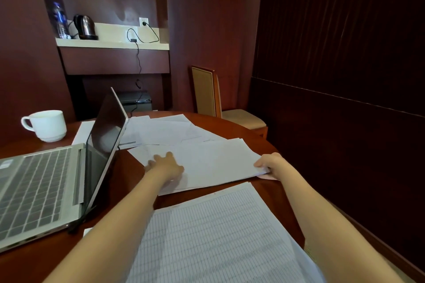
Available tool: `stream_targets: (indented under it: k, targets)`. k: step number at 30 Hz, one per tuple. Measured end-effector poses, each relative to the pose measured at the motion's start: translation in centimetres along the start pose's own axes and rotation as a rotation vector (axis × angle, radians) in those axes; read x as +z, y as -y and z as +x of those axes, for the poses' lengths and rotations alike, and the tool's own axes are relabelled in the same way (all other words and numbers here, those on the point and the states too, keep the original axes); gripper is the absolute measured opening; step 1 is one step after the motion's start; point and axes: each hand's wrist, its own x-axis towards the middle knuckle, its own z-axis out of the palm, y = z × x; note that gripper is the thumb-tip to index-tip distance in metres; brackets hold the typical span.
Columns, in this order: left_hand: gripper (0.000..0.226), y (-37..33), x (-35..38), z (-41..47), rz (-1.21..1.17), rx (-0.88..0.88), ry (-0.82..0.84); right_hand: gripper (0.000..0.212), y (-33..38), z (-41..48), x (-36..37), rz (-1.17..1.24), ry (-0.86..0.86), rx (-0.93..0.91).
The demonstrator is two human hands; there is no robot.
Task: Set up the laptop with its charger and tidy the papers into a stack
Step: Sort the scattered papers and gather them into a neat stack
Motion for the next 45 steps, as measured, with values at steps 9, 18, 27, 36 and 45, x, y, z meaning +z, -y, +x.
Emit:
stream_targets:
  k: [9, 18, 27, 36, 45]
  targets:
    - [0.076, 0.8, -0.9, -0.5, -0.631, -0.129, -0.171, 0.034, -0.4, -1.2, -2.0, -0.433, -0.03, -0.196]
    - [0.04, -0.1, -2.8, -1.3, -1.325, -0.128, -0.116, 0.033, -3.3, -1.3, -4.8, 0.41, -0.002, -0.307]
    - [0.035, -0.9, -4.4, -3.3, -1.299, 0.106, -0.267, 0.024, -2.6, -2.5, -5.3, 0.33, 0.082, -0.417]
    - [0.032, -1.1, -4.6, -5.5, -0.965, 0.103, -0.204, 0.023, -1.8, -4.3, -5.0, 0.39, 0.066, -0.611]
    - [0.041, -1.6, -4.7, -5.1, -1.21, 0.241, -0.258, 0.021, 0.0, -5.8, -3.8, 0.566, -0.026, -0.536]
